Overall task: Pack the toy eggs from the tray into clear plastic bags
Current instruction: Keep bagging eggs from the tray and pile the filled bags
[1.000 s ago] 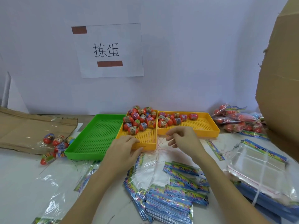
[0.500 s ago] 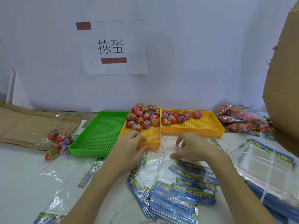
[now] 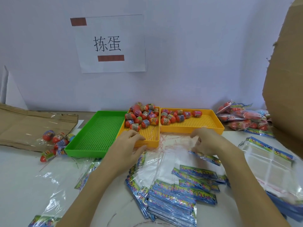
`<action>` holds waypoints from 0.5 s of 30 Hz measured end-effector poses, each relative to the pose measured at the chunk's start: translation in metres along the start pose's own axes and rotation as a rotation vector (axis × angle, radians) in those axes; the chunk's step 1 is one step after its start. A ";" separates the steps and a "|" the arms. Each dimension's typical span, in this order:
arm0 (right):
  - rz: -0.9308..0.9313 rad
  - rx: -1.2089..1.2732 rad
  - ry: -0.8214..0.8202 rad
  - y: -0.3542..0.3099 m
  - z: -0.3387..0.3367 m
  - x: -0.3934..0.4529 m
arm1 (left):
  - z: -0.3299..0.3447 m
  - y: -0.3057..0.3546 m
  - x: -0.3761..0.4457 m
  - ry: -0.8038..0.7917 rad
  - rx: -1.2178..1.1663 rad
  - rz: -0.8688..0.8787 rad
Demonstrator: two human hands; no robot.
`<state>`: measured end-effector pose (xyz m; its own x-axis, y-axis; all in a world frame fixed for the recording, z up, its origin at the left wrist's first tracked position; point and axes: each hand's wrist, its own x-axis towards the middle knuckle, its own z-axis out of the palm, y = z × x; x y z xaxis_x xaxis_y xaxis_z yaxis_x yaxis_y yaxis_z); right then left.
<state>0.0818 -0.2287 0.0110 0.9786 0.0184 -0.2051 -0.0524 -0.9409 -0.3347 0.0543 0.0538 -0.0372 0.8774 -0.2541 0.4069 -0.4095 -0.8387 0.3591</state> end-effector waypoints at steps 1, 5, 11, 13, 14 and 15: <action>-0.005 0.029 0.049 0.000 0.000 0.002 | 0.000 0.000 0.000 0.000 -0.003 -0.001; -0.147 0.284 0.284 -0.007 -0.001 0.007 | -0.002 0.005 0.000 0.068 0.009 -0.011; -0.399 0.976 -0.040 -0.034 0.005 -0.007 | -0.002 0.027 0.002 0.183 -0.449 -0.043; -0.454 1.085 -0.144 -0.038 0.009 -0.008 | 0.000 0.035 0.002 0.042 -0.692 -0.189; -0.461 1.114 -0.164 -0.039 0.011 -0.007 | 0.001 0.036 0.002 -0.003 -0.794 -0.256; -0.465 1.136 -0.186 -0.040 0.013 -0.006 | 0.001 0.036 0.003 -0.028 -0.899 -0.309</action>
<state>0.0752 -0.1870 0.0132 0.9122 0.4066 0.0505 0.0588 -0.0079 -0.9982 0.0421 0.0226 -0.0240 0.9800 -0.1044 0.1695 -0.1869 -0.1886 0.9641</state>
